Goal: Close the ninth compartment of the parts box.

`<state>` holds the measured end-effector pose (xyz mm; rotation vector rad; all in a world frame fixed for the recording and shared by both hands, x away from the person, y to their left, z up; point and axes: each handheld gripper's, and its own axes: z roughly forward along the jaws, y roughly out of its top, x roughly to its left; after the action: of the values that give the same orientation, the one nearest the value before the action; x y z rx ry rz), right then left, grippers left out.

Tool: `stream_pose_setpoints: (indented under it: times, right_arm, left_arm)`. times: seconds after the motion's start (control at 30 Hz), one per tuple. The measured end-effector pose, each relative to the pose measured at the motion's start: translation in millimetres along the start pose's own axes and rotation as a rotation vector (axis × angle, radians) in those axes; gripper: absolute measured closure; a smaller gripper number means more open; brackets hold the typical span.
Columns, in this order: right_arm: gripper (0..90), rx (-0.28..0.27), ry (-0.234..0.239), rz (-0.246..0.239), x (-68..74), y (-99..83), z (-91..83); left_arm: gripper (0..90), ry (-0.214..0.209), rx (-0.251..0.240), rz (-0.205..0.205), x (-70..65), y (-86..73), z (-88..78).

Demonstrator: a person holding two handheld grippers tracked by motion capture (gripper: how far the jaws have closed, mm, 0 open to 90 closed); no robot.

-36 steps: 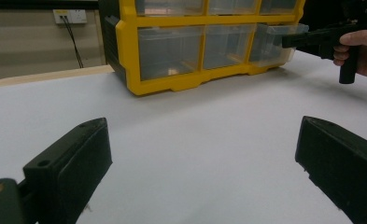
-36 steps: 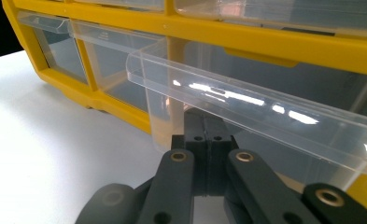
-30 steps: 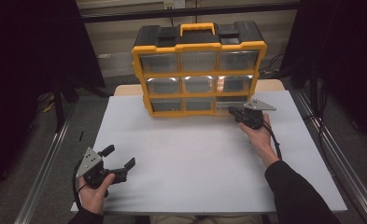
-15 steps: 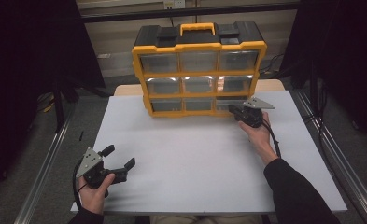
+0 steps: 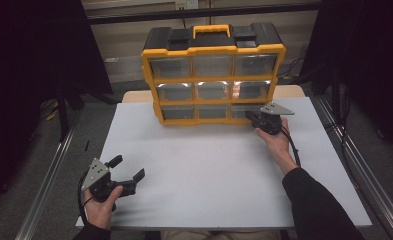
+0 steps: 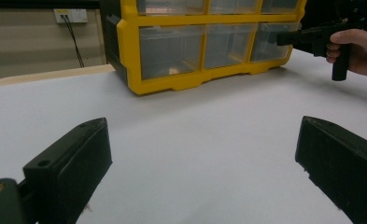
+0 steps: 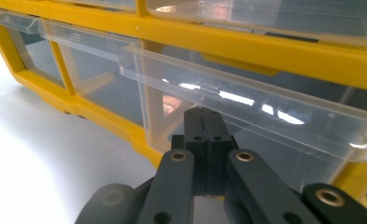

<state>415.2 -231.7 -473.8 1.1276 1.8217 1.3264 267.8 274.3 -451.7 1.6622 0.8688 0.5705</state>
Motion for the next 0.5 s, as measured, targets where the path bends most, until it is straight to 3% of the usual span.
stream_pose_setpoints:
  times: [0.5]
  right_arm:
    - [90.0, -0.01, -0.031, -0.003, -3.1, 3.2, 4.5]
  left_arm:
    - [3.4, 0.0, 0.002, 0.0, 0.1, -0.1, 0.0]
